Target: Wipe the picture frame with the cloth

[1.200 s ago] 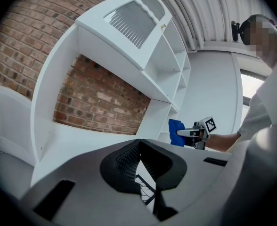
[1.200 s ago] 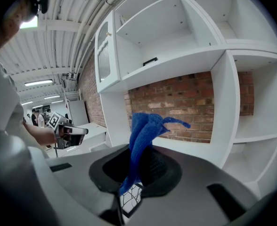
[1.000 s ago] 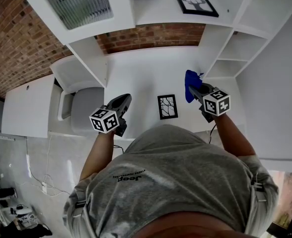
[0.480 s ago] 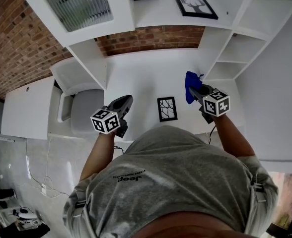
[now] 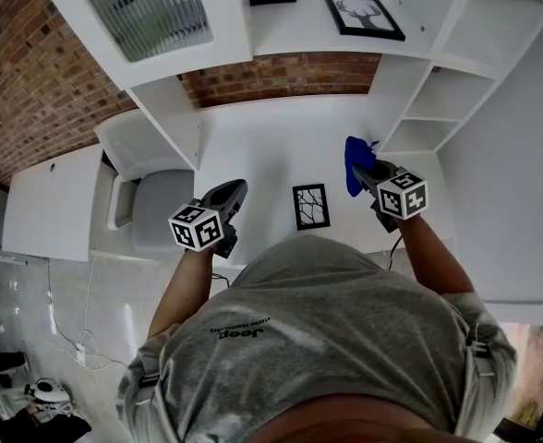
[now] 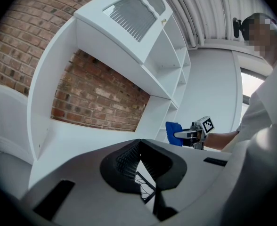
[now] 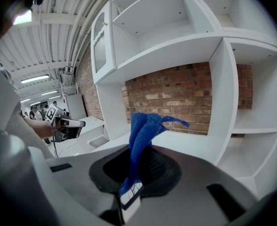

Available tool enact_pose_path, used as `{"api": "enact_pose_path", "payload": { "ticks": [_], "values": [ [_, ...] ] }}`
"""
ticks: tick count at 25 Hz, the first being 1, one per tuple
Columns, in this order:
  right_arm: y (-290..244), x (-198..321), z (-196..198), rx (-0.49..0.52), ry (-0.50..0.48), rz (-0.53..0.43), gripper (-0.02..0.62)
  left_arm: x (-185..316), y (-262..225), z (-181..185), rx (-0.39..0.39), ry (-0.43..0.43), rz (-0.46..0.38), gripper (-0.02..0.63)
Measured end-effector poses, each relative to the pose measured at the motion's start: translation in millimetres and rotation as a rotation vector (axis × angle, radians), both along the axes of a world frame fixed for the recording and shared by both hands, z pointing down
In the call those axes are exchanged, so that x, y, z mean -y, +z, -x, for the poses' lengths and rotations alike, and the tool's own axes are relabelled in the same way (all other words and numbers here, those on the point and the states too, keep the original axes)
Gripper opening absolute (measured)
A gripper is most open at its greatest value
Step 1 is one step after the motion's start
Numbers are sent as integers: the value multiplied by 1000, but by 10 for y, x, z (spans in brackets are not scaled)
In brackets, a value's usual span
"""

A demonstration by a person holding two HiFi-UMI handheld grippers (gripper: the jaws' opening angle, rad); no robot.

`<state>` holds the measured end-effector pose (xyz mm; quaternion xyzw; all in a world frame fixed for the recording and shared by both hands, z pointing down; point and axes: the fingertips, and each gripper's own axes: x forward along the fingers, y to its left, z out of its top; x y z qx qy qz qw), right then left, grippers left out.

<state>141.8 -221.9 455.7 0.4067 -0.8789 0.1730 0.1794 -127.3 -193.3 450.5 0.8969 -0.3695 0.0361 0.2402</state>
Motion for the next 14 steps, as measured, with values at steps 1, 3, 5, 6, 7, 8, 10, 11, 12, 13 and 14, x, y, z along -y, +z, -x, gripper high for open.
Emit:
{"api": "enact_pose_path", "payload": {
  "ticks": [1,3,5,6,7,8,10,11,12,13,14],
  "values": [
    [0,1,-1,0,-1,-1,49,0,-1,-1,1,0,-1,18],
    [-1,0,-4,-1,-2,0,49,-3,-2,0,2,-1,0,18],
    [2,-4,-8,-1,-2,0,49,-10,4,-1,3,0,2,18],
    [4,-4,-9,-1,-2,1,49,-12,6,0,4,1,3,18],
    [4,-2,-8,-1,-2,1,49,-13,6,2,4,1,3,18],
    [1,-1,-6,-2,-3,2,49,-13,4,5,5,1,4,18],
    [-10,1,-1,-3,-3,3,49,-13,-4,10,5,1,5,18],
    [-14,-1,3,-4,-4,3,49,-14,-7,11,5,1,5,18],
    [-17,-4,9,-4,-6,3,49,-17,-8,13,5,2,5,18],
    [-20,-8,14,-4,-7,3,49,-21,-8,14,6,3,6,18],
    [-23,-13,20,-4,-9,3,49,-26,-7,15,6,3,6,18]
  ]
}}
